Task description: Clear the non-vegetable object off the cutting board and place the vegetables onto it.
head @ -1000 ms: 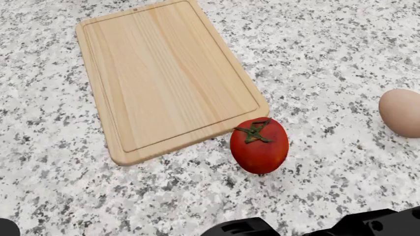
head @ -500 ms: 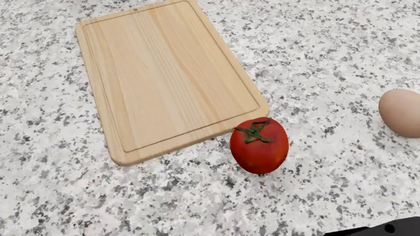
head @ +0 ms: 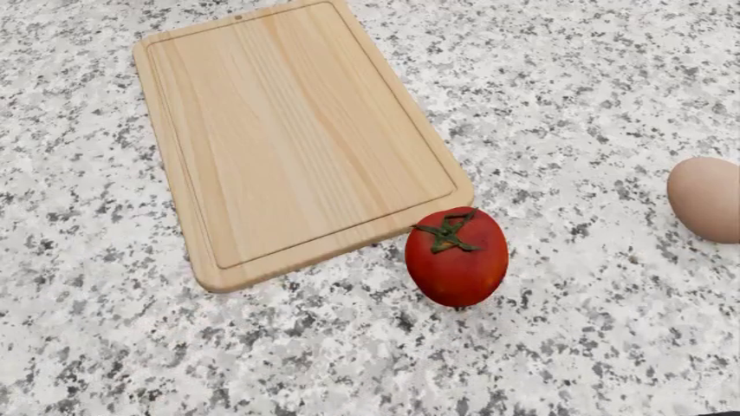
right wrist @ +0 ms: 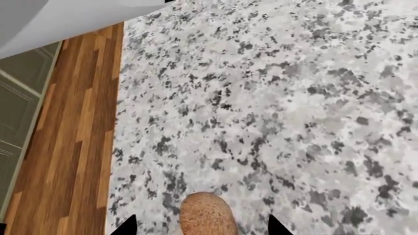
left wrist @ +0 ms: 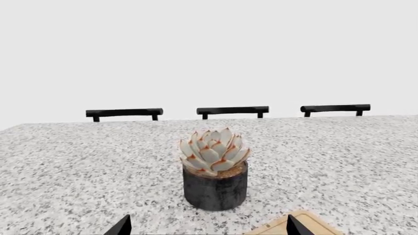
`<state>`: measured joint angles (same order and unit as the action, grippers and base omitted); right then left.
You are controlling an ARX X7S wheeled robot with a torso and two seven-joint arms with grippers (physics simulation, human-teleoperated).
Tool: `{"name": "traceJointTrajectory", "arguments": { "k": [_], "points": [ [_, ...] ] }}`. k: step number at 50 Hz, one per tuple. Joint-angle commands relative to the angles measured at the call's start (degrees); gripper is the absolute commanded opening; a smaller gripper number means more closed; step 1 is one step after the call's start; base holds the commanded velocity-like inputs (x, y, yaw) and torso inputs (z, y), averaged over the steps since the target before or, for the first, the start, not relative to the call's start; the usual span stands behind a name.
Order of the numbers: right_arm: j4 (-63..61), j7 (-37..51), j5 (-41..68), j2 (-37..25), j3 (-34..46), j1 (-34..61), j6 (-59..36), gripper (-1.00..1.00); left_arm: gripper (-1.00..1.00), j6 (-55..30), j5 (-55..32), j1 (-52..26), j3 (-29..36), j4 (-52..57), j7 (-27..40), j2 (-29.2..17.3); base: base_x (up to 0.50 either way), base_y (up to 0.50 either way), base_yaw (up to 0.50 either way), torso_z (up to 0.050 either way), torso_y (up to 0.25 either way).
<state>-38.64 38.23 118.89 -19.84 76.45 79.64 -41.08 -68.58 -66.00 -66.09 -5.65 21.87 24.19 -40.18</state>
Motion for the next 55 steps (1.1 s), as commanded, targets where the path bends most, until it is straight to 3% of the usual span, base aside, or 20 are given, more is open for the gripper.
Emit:
{"name": "traceJointTrajectory", "arguments": {
  "k": [1,5,6,20,31,55],
  "points": [
    [1.1,-0.9,-1.5,-0.7,2.8,-2.8,-0.7,1.0,1.0,0.5,-0.1,0.8,-0.1,0.1,0.1,-0.2,0.0,0.0,0.0,0.0,0.0],
    [1.3,-1.1,-1.7,-0.8,3.2,-3.2,-0.8,1.0,1.0,0.5,-0.4,1.0,-0.4,0.3,0.2,-0.4,0.0,0.0,0.0,-0.004,-0.003],
    [1.1,-1.0,-1.8,-0.8,3.3,-3.2,-0.9,-1.0,1.0,0.5,-0.5,1.1,-0.4,0.3,0.3,-0.5,0.0,0.0,0.0,0.0,0.0],
    [0.0,0.1,-0.4,-1.6,1.9,-0.5,-0.9,-1.0,1.0,0.4,-1.6,1.2,-1.2,0.7,1.1,-0.8,0.0,0.0,0.0,-0.001,-0.001],
    [1.5,-1.2,2.6,-5.5,-3.6,7.5,-1.5,-1.0,1.0,0.3,-1.7,-0.3,-0.4,0.2,1.4,-0.6,0.0,0.0,0.0,0.0,-0.001],
    [7.4,-5.8,0.3,-11.5,-8.9,13.9,-3.5,-1.0,1.0,0.7,-2.2,-0.1,0.0,0.4,1.6,-0.9,0.0,0.0,0.0,0.0,0.0]
  ]
}}
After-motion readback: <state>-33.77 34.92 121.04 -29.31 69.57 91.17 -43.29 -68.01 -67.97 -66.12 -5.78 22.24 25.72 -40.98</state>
